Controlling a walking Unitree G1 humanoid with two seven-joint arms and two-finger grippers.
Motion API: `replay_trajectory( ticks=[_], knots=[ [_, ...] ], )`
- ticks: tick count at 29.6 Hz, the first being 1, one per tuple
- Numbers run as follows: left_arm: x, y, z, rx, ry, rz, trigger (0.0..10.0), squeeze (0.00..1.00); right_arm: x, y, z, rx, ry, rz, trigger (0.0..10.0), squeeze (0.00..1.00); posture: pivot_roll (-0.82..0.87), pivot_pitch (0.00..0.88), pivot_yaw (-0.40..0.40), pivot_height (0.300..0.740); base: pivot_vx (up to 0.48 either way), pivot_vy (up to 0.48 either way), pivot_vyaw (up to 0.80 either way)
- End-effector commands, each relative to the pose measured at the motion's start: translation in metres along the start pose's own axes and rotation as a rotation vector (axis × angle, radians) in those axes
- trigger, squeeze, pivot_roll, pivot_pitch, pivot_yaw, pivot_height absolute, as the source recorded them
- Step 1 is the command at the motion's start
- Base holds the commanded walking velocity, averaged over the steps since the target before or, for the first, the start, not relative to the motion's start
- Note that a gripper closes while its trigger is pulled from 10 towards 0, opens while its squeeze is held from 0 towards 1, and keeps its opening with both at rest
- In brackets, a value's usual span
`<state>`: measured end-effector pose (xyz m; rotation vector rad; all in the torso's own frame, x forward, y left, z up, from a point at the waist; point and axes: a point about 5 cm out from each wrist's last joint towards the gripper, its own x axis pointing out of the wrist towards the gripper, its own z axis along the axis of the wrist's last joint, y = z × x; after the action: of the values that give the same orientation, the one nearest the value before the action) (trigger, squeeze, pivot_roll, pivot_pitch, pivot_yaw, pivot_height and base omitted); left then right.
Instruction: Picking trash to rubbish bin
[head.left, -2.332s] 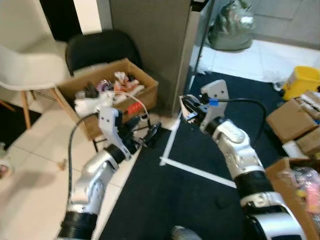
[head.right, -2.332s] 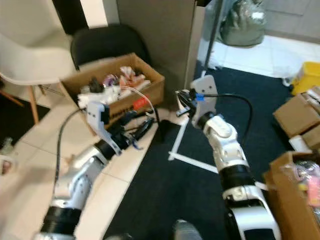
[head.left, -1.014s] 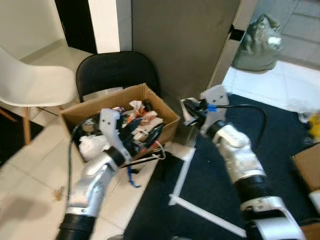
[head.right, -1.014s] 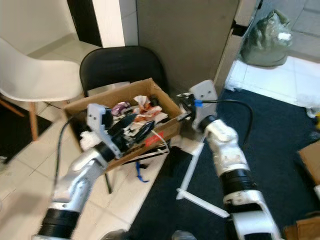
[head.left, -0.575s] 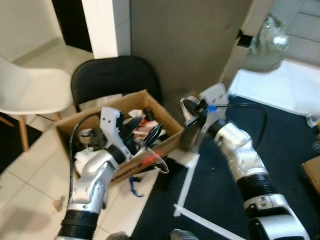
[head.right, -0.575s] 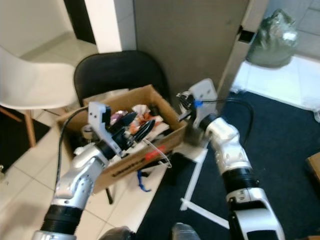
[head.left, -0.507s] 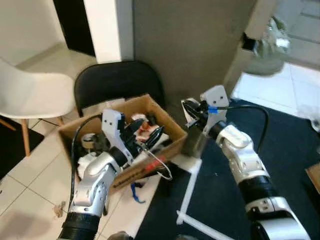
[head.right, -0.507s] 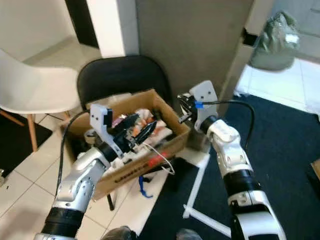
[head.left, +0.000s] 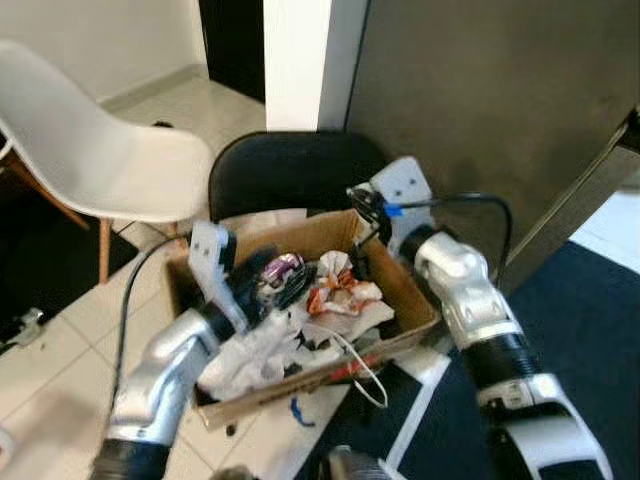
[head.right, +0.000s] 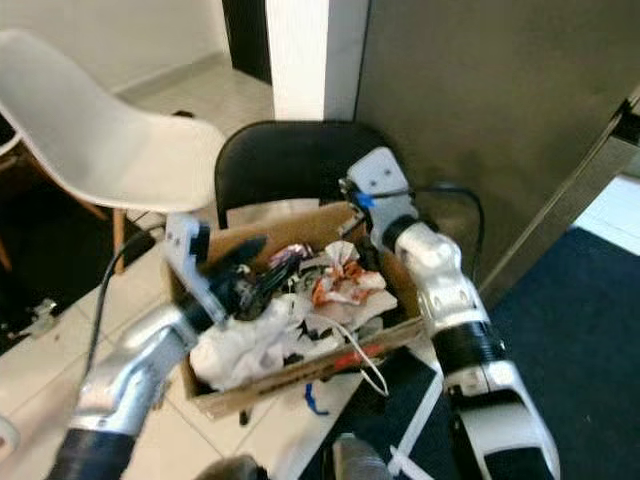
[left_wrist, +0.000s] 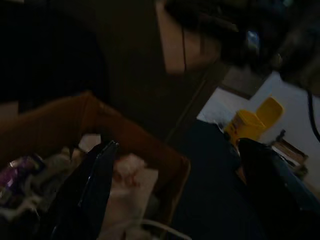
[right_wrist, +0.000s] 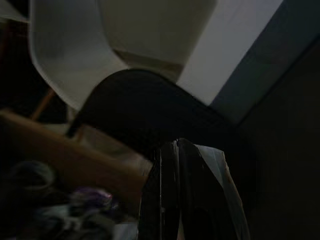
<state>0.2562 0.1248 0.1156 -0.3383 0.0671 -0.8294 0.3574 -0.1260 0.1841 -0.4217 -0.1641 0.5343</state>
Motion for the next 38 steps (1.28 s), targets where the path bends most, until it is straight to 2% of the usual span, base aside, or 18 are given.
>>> replay_trajectory(
  ticks=[1,3,4,5,10,13,22,23,24,26,28,29,32,33,35,36,37,38],
  knots=[
    [-0.002,-0.006,-0.001,0.001,0.026,-0.041,10.0,0.00,0.002,0.004,0.000,-0.051,0.017,0.022,10.0,0.00,0.00,0.000,-0.040,0.740,0.000,0.000,0.00],
    [-0.017,-0.010,-0.003,0.016,0.088,-0.061,10.0,0.00,0.012,0.009,0.004,-0.143,0.037,0.029,10.0,0.00,0.01,0.000,-0.046,0.740,0.000,0.000,0.00],
    [-0.017,-0.010,-0.003,0.016,0.088,-0.061,10.0,0.00,0.012,0.009,0.004,-0.143,0.037,0.029,10.0,0.00,0.01,0.000,-0.046,0.740,0.000,0.000,0.00],
    [-0.023,-0.011,-0.003,0.028,0.110,-0.068,10.0,0.00,0.014,0.012,-0.001,-0.186,0.075,0.033,10.0,0.00,0.01,0.000,-0.046,0.740,0.000,0.000,0.00],
    [-0.036,-0.009,0.000,0.046,0.146,-0.058,10.0,0.00,0.010,0.015,-0.012,-0.222,0.144,0.058,10.0,0.00,0.03,0.000,-0.049,0.740,0.000,0.000,0.00],
    [-0.041,-0.008,0.004,0.059,0.163,-0.055,10.0,0.00,0.008,0.012,-0.015,-0.239,0.169,0.060,10.0,0.00,0.03,0.000,-0.053,0.740,0.000,0.000,0.00],
    [-0.044,-0.009,0.006,0.102,0.187,-0.054,10.0,0.00,0.008,0.003,-0.020,-0.287,0.204,0.046,10.0,0.00,0.04,0.000,-0.070,0.740,0.000,0.000,0.00],
    [-0.045,-0.009,0.006,0.119,0.192,-0.056,10.0,0.00,0.005,0.003,-0.022,-0.290,0.211,0.087,10.0,0.71,0.04,0.000,-0.070,0.740,0.000,0.000,0.00],
    [-0.045,-0.009,0.006,0.126,0.195,-0.057,10.0,0.00,0.004,0.004,-0.023,-0.296,0.214,0.109,10.0,1.00,0.04,0.000,-0.070,0.740,0.000,0.000,0.00],
    [-0.045,-0.010,0.007,0.128,0.196,-0.058,10.0,0.00,0.002,0.004,-0.023,-0.284,0.215,0.131,10.0,1.00,0.04,0.000,-0.071,0.740,0.000,0.000,0.00],
    [-0.044,-0.009,0.009,0.130,0.189,-0.059,10.0,0.00,0.000,0.002,-0.018,-0.186,0.184,0.149,10.0,1.00,0.04,0.000,-0.069,0.740,0.000,0.000,0.00],
    [-0.044,-0.009,0.009,0.130,0.189,-0.059,10.0,0.00,0.000,0.002,-0.018,-0.186,0.184,0.149,10.0,1.00,0.04,0.000,-0.069,0.740,0.000,0.000,0.00],
    [-0.039,-0.008,0.013,0.145,0.169,-0.058,10.0,0.00,-0.003,-0.008,-0.010,-0.051,0.130,0.164,10.0,1.00,0.04,0.000,-0.067,0.740,0.000,0.000,0.00],
    [-0.039,-0.008,0.013,0.145,0.169,-0.058,10.0,0.00,-0.003,-0.008,-0.010,-0.051,0.130,0.164,10.0,1.00,0.04,0.000,-0.067,0.740,0.000,0.000,0.00],
    [-0.036,-0.008,0.013,0.150,0.162,-0.058,10.0,0.00,-0.006,-0.012,-0.005,0.032,0.087,0.183,10.0,1.00,0.03,0.000,-0.064,0.740,0.000,0.000,0.00],
    [-0.036,-0.008,0.013,0.150,0.162,-0.058,10.0,0.00,-0.006,-0.012,-0.005,0.032,0.087,0.183,10.0,1.00,0.03,0.000,-0.064,0.740,0.000,0.000,0.00],
    [-0.033,-0.008,0.015,0.158,0.148,-0.051,10.0,0.00,-0.009,-0.016,0.001,0.109,0.035,0.189,10.0,1.00,0.03,0.000,-0.061,0.740,0.000,0.000,0.00],
    [-0.028,-0.007,0.017,0.166,0.126,-0.041,10.0,0.00,-0.012,-0.019,0.006,0.192,-0.009,0.188,10.0,0.75,0.02,0.000,-0.060,0.740,0.000,0.000,0.00]
  ],
)
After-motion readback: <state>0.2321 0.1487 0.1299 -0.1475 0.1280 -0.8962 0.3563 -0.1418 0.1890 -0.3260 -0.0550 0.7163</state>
